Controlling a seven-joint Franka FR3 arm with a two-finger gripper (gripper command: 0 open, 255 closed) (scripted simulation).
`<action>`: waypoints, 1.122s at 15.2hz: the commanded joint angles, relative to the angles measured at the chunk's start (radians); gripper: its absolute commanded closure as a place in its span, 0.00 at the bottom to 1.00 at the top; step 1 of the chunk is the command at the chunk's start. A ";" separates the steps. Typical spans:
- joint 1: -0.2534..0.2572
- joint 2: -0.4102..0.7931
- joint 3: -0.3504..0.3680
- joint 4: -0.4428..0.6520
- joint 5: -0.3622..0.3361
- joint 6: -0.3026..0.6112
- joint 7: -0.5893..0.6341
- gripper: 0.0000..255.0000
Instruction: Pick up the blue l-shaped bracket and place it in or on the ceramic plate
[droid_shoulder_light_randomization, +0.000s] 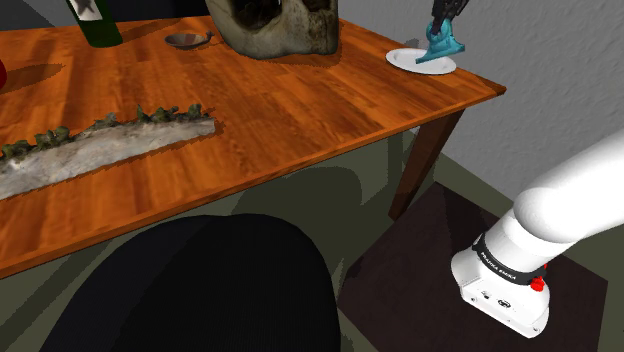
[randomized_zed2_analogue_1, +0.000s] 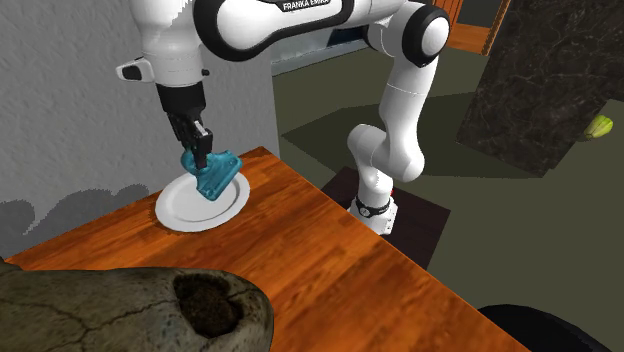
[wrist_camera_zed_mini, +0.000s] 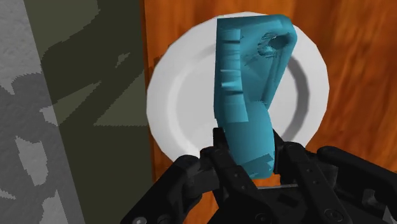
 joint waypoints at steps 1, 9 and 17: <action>0.000 0.003 0.000 -0.017 -0.001 0.008 0.000 1.00; 0.001 -0.001 0.000 -0.022 -0.003 0.009 0.002 0.00; 0.001 0.019 -0.003 0.128 0.002 -0.122 -0.003 0.00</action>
